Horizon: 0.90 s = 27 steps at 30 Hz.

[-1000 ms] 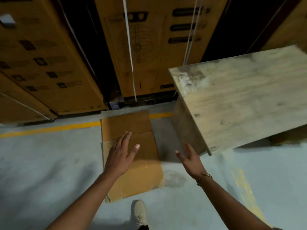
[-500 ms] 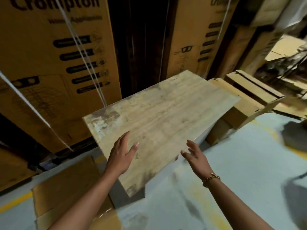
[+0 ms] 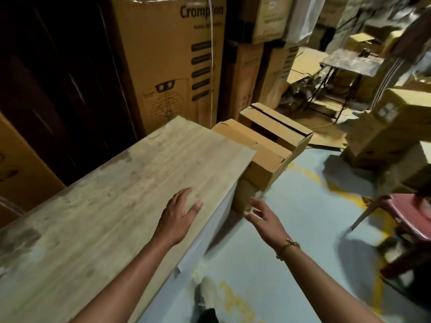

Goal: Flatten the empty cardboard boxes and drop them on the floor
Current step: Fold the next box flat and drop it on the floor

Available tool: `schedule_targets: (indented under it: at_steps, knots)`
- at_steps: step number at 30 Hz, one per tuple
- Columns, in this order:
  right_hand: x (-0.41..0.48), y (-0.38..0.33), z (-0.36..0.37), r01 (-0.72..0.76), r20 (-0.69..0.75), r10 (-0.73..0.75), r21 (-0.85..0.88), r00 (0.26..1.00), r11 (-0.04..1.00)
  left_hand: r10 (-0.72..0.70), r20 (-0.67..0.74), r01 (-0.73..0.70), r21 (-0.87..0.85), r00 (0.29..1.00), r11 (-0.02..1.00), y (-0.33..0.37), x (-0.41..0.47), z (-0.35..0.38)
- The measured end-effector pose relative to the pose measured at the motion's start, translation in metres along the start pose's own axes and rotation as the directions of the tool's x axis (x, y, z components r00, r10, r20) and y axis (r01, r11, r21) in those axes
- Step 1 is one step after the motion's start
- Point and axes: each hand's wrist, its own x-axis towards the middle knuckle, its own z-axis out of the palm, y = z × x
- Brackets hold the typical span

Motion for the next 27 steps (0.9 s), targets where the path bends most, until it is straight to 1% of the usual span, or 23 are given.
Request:
schedule_targets:
  at_steps: [4, 10, 14, 18, 21, 23, 25, 27]
  knots:
    - [0.07, 0.011, -0.042, -0.054, 0.022, 0.054, 0.012, 0.998, 0.998, -0.001, 0.06, 0.003, -0.036, 0.998, 0.999, 0.022, 0.085, 0.039]
    - [0.168, 0.017, -0.111, -0.142, 0.022, 0.142, 0.001, 0.99, 0.99, 0.005, 0.194, -0.001, -0.02, 0.981, 1.0, 0.07, 0.208, 0.088]
    - [0.226, 0.025, -0.158, -0.169, 0.008, 0.169, -0.013, 0.986, 0.986, 0.015, 0.234, -0.015, -0.002, 0.972, 1.0, 0.102, 0.275, 0.121]
    - [0.295, 0.037, -0.21, -0.169, 0.013, 0.169, -0.024, 0.985, 0.985, -0.02, 0.244, 0.023, -0.007, 0.97, 1.0, 0.122, 0.338, 0.162]
    - [0.35, 0.048, -0.249, -0.149, 0.052, 0.152, -0.058, 0.987, 0.987, -0.07, 0.224, 0.079, -0.03, 0.972, 0.996, 0.137, 0.382, 0.2]
    - [0.389, 0.059, -0.276, -0.144, 0.085, 0.15, -0.076, 0.985, 0.987, -0.126, 0.205, 0.14, -0.056, 0.971, 0.989, 0.148, 0.41, 0.227]
    - [0.424, 0.069, -0.301, -0.147, 0.143, 0.162, -0.113, 0.976, 0.983, -0.21, 0.186, 0.235, -0.126, 0.96, 0.964, 0.159, 0.43, 0.252]
    - [0.457, 0.076, -0.321, -0.146, 0.21, 0.174, -0.139, 0.962, 0.979, -0.291, 0.171, 0.325, -0.225, 0.941, 0.919, 0.168, 0.443, 0.275]
